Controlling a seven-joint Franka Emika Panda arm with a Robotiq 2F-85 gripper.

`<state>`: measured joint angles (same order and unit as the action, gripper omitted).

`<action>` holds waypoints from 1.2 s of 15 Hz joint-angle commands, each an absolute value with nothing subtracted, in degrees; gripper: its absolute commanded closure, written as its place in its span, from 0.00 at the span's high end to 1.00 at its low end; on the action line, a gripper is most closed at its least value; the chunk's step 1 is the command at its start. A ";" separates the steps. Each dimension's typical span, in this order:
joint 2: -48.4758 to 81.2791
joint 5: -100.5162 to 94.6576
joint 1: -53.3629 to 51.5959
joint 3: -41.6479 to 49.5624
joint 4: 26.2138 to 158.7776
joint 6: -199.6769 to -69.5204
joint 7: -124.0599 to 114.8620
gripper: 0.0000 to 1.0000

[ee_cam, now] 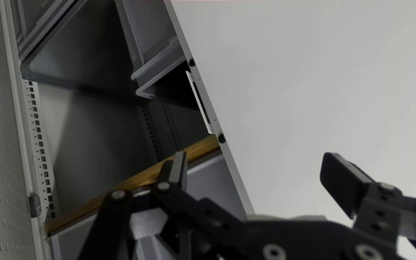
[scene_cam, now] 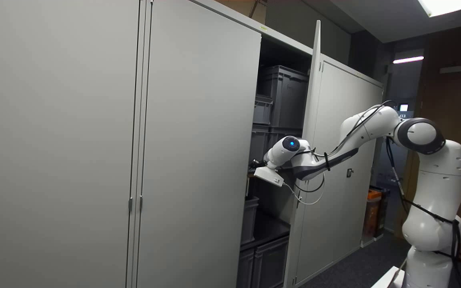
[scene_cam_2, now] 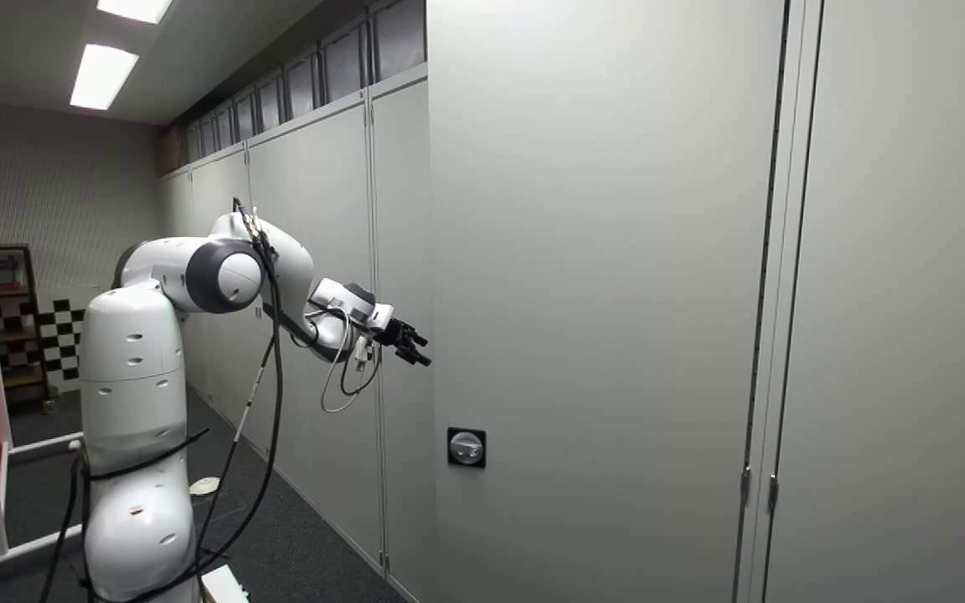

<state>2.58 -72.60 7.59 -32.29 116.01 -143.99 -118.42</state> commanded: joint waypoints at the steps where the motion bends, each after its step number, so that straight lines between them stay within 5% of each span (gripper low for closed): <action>1: 4.66 -76.43 -2.75 -23.30 112.95 -139.78 -121.72 1.00; 18: 10.80 -82.81 -13.99 -14.55 107.93 -127.58 -126.53 1.00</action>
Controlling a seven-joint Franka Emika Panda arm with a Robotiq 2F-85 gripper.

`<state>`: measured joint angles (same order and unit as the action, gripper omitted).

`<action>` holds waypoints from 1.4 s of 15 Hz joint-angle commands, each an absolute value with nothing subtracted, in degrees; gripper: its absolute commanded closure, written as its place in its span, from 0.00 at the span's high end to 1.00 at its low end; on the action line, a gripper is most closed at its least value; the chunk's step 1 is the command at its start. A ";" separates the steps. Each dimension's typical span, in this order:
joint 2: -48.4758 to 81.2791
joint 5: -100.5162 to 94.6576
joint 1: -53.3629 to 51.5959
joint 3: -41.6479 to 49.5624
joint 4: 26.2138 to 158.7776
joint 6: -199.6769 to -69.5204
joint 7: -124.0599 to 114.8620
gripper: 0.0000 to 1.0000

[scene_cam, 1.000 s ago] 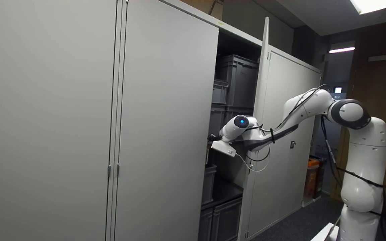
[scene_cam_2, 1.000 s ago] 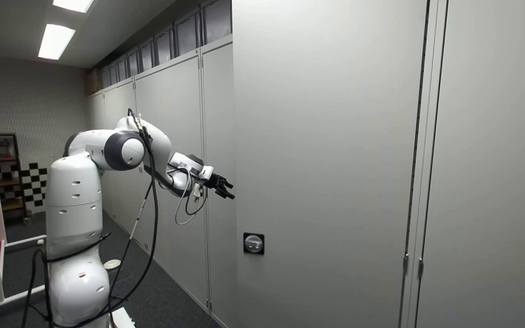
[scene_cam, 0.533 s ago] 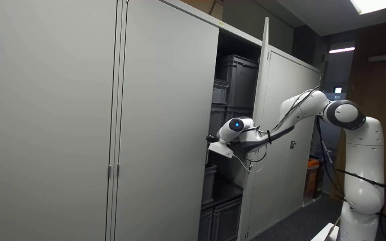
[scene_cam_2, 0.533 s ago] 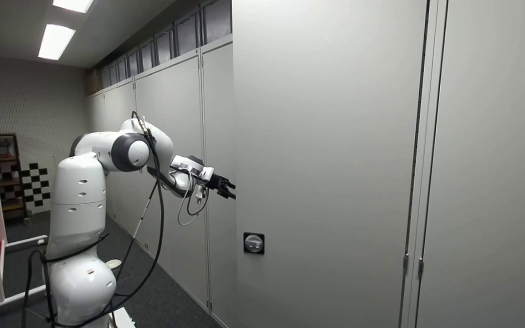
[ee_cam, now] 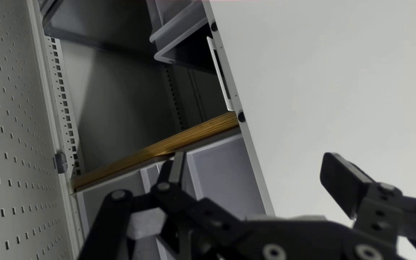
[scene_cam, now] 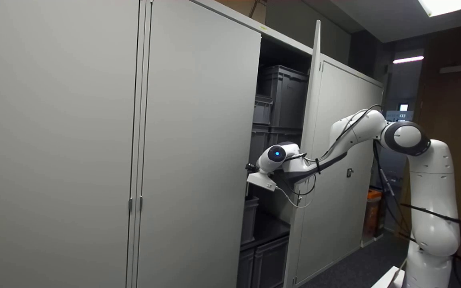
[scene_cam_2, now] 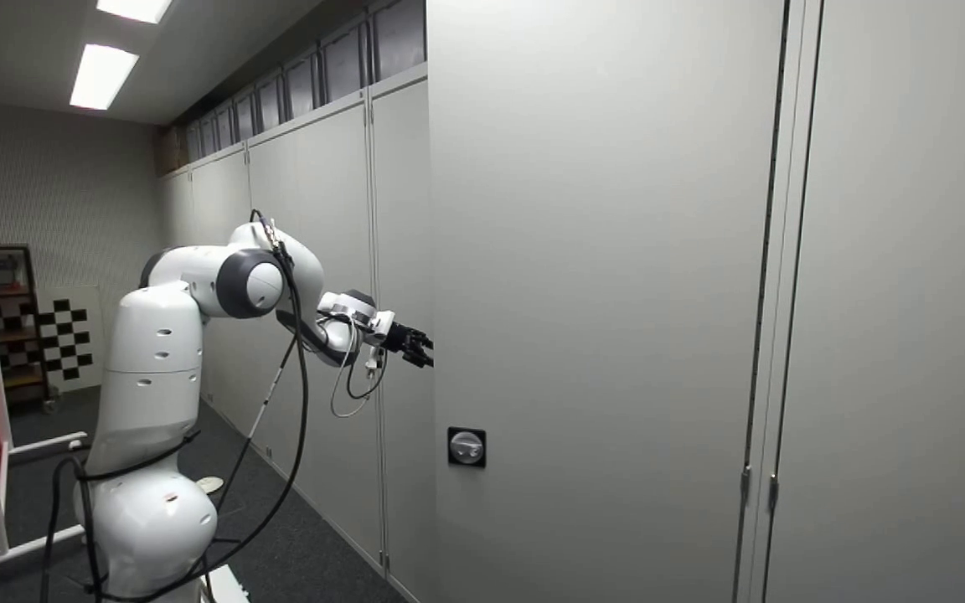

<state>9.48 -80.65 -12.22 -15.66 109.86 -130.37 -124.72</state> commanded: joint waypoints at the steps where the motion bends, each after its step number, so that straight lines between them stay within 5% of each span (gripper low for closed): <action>1: 11.11 -83.06 -14.25 -14.52 107.75 -126.93 -126.84 1.00; 21: 17.34 -86.28 -17.08 -14.40 104.91 -112.58 -132.34 1.00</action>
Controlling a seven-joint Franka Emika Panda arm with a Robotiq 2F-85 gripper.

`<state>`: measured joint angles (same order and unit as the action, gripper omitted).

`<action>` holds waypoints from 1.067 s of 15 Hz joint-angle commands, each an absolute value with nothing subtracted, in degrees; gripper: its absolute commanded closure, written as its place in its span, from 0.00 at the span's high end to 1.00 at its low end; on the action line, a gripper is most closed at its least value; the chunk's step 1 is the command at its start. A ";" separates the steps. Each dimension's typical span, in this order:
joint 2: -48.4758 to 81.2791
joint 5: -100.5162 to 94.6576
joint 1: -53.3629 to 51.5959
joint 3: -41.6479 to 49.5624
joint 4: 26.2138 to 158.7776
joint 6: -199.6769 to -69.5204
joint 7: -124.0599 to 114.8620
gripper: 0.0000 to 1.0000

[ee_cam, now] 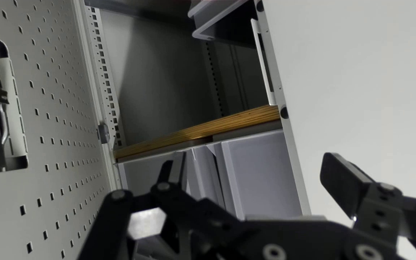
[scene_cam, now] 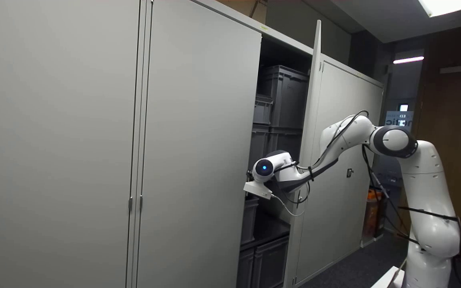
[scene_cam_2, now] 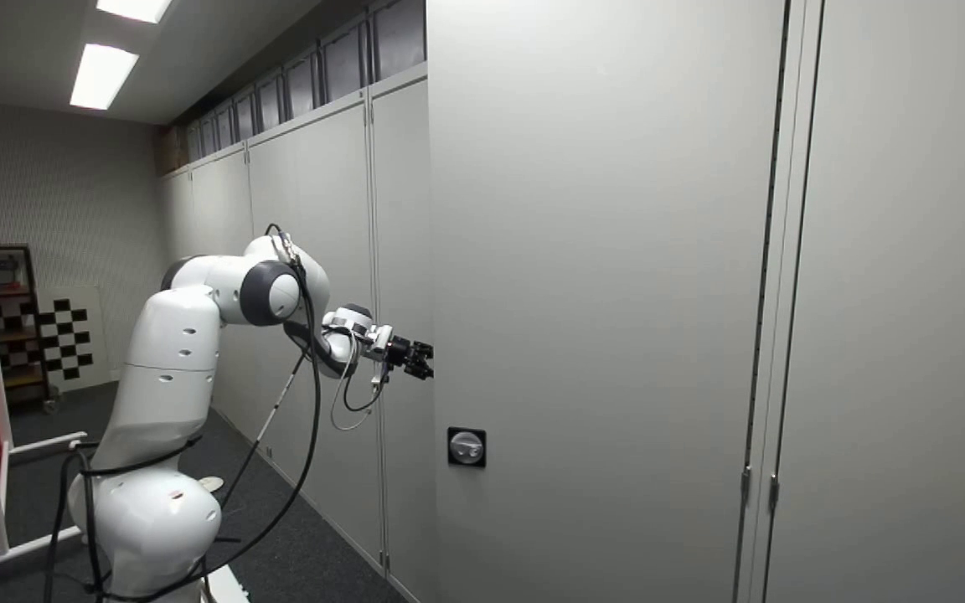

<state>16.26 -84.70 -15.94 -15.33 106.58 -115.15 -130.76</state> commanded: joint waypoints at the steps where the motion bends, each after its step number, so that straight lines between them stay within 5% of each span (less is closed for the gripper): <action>1: 17.46 -86.38 -17.08 -14.34 104.87 -112.08 -132.66 1.00; 16: 18.66 -84.39 -16.43 -14.44 105.99 -110.32 -133.46 1.00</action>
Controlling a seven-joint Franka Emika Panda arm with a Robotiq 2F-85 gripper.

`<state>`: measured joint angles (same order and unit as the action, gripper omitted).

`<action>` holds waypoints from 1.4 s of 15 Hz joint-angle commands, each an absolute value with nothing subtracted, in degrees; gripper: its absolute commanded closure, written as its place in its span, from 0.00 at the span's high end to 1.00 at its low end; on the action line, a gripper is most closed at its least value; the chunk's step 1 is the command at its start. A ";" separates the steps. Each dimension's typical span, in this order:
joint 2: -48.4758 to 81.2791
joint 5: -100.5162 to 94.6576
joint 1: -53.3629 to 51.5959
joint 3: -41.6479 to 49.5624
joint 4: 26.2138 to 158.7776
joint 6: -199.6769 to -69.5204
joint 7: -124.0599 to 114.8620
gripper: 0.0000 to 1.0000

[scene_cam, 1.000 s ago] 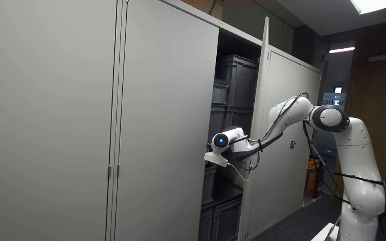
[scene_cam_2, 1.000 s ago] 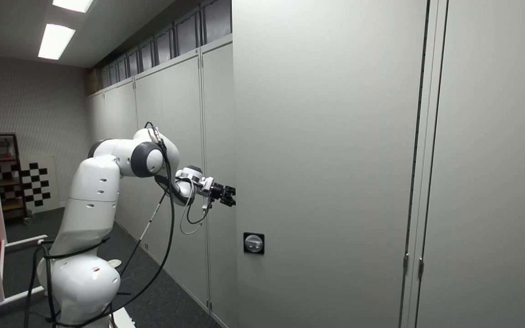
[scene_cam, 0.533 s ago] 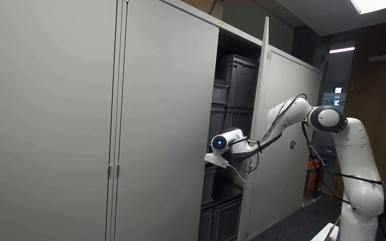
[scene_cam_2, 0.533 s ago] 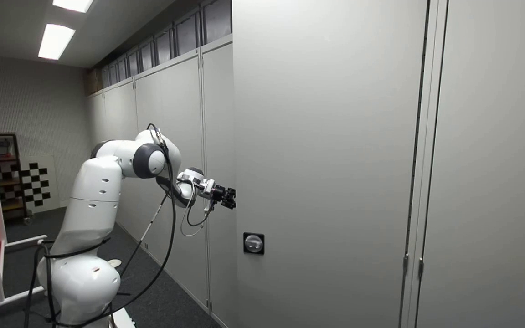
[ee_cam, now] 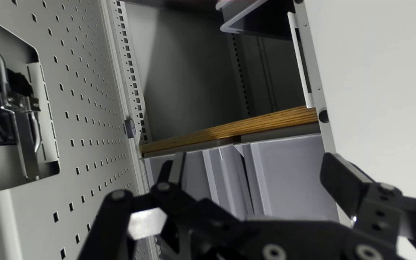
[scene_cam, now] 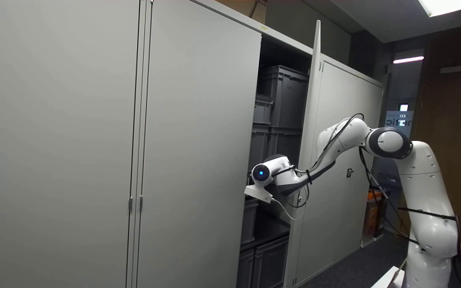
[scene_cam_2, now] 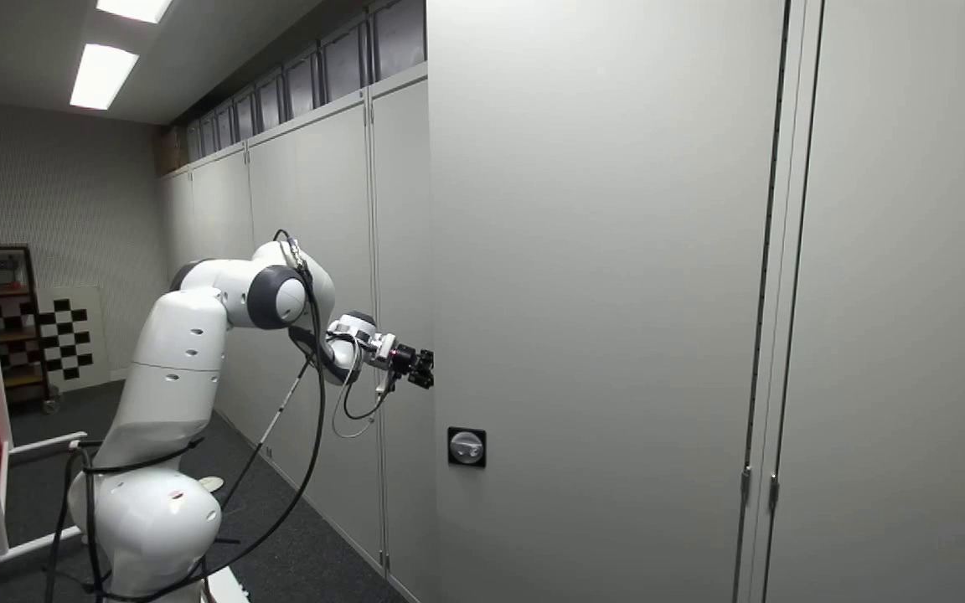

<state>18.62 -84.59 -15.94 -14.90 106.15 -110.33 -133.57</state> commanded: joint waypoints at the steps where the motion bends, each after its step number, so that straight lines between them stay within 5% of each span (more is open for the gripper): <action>1: 18.73 -84.39 -16.43 -14.44 105.99 -110.32 -133.46 1.00; 21: 18.30 -81.41 -18.30 -14.72 106.59 -101.45 -133.60 1.00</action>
